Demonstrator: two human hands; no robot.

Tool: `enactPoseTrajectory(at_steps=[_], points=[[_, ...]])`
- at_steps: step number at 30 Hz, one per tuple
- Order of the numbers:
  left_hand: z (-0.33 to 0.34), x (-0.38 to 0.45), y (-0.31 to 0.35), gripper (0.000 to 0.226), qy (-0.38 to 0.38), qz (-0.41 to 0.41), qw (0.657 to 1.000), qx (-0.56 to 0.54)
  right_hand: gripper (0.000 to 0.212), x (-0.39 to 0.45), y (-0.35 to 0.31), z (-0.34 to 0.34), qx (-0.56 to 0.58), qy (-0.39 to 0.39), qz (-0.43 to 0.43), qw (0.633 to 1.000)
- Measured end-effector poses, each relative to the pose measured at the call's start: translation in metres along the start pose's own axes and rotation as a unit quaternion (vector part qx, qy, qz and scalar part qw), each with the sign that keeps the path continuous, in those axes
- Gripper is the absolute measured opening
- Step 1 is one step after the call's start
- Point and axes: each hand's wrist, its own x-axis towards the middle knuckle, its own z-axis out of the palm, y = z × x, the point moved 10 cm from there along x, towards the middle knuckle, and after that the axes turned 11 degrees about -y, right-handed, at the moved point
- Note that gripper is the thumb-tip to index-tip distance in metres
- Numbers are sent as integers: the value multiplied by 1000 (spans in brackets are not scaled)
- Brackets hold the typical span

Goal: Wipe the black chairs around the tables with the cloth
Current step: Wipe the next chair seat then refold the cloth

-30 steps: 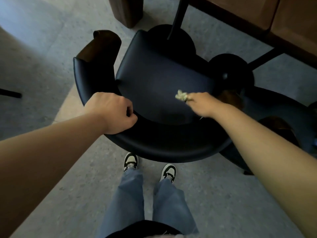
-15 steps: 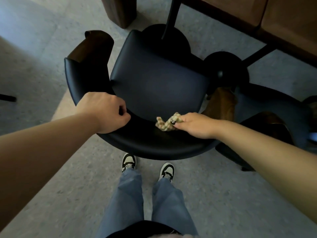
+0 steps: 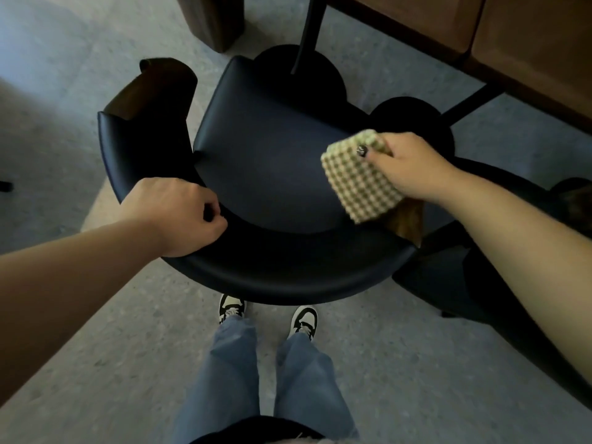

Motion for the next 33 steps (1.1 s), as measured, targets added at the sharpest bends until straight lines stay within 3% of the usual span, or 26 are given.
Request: enactPoseTrajectory(at_steps=[2, 4, 6, 8, 13, 18, 21, 26, 29, 33], points=[[0, 0, 0, 43, 2, 0, 1000, -1, 23, 34, 4, 23, -142, -25, -12, 989], [0, 0, -1, 42, 3, 0, 1000, -1, 24, 55, 28, 76, -237, -129, 20, 963], [1, 0, -2, 40, 6, 3, 1000, -6, 27, 56, 62, 132, -298, -262, 71, 915], [1, 0, -2, 39, 8, 4, 1000, -10, 29, 52, 81, 155, -309, -322, 95, 890], [-1, -1, -2, 40, 9, 0, 1000, -13, 20, 44, 73, 134, -263, -315, 59, 910], [1, 0, -3, 41, -3, -4, 1000, -14, 35, -5, 39, 101, -235, -286, 15, 929], [-3, -1, -3, 35, 0, -10, 1000, -15, 34, -43, 18, 88, -242, -275, 4, 931], [-2, -2, -3, 28, -11, -13, 1000, -27, 36, -81, -13, 72, -200, -312, 26, 929], [-1, -2, -4, 30, -8, -17, 999, -26, 33, -64, -27, 68, -223, -335, 28, 915], [-1, -2, -3, 34, -3, -14, 1000, -23, 23, 12, -45, 81, -324, -274, -21, 905]])
